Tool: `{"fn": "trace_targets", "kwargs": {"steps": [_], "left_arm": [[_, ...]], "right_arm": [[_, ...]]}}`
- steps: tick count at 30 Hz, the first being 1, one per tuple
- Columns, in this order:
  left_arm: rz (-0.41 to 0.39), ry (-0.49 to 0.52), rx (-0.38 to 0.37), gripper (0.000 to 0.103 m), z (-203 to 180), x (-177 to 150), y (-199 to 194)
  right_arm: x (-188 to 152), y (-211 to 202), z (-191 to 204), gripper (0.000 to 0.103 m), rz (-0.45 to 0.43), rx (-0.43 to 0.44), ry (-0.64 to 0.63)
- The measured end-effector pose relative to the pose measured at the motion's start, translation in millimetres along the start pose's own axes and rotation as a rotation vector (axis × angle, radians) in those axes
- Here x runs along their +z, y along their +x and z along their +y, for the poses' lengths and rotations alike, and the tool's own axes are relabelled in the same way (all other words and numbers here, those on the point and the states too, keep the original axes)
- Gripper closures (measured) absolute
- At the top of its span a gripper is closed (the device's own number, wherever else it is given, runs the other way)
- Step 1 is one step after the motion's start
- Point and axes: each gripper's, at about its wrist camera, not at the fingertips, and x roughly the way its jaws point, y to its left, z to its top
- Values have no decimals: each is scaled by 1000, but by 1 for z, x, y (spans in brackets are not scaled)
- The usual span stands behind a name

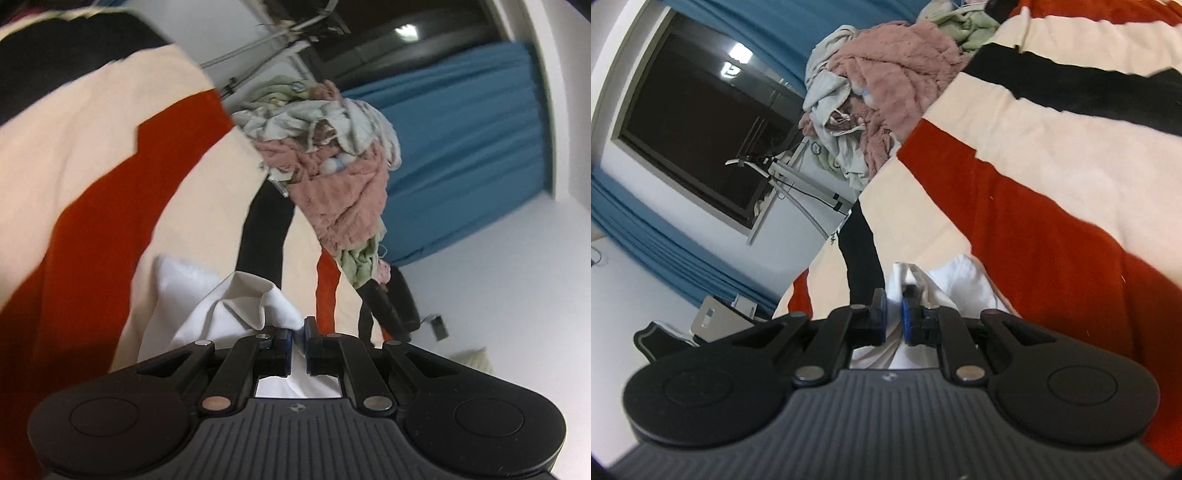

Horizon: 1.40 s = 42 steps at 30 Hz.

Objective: Fold clothes

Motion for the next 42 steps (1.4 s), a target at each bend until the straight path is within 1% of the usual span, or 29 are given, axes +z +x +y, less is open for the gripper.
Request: {"fn": "trace_targets", "kwargs": {"steps": [3,4,5,6,7,8,9,10,11,13,16,17,18,19,20,21,23,24,26,29,30,32,34,36,38,40,42], "left_arm": [[-10,121,9,94,-11,1,10],[-8,160,19,93,-14,0,12],[-3,185,41,90,-16,-2,14],[2,209,64,73,-17,-3,16],[1,243,91,46,-21,-6,16],[0,277,118,33,-25,-8,15],[-1,311,145,14,-28,-11,15],[-18,348,161,8,-33,-14,12],[-27,384,167,6,-37,-17,9],[-22,439,179,4,-45,-24,6],[-14,510,238,3,-52,-36,9],[-6,531,262,3,-52,-40,12],[6,552,289,3,-52,-44,16],[20,568,315,3,-50,-48,21],[36,583,346,3,-48,-52,26],[50,598,364,3,-45,-56,28],[76,626,405,3,-39,-62,35],[83,635,415,3,-37,-64,38],[91,645,428,3,-34,-68,40],[84,667,442,4,-38,-72,33],[82,676,446,4,-41,-73,29],[71,711,450,4,-49,-77,23],[54,735,456,4,-57,-82,15],[54,739,445,4,-62,-88,5],[63,759,446,4,-65,-96,-6],[68,785,476,4,-66,-104,-15],[87,780,492,4,-61,-113,-24]], "right_arm": [[7,8,0,90,3,14,-26],[9,8,-2,90,6,18,-27],[11,10,-5,89,14,19,-24],[12,13,-9,86,26,25,-15],[13,15,-13,82,36,35,-8],[12,15,-13,63,44,34,-17],[11,15,-13,32,52,28,-31],[10,13,-10,18,46,30,-47],[8,9,-6,13,36,36,-63],[4,0,6,13,24,43,-123],[-4,-9,27,13,15,39,-254],[-8,-9,33,14,15,24,-313],[-12,-8,38,32,18,5,-376],[-16,-4,41,44,27,-16,-431],[-20,2,42,60,41,-46,-481],[-24,11,42,69,59,-79,-524],[-32,29,38,75,97,-125,-585],[-35,38,35,76,115,-141,-610],[-40,49,29,78,141,-161,-621],[-40,41,32,77,131,-160,-620],[-40,34,36,75,123,-159,-629],[-42,18,47,75,104,-155,-652],[-44,-4,55,75,82,-131,-658],[-46,-25,60,75,63,-111,-654],[-52,-43,60,75,49,-124,-648],[-58,-60,55,75,42,-149,-639],[-65,-71,47,75,53,-173,-611]]}}
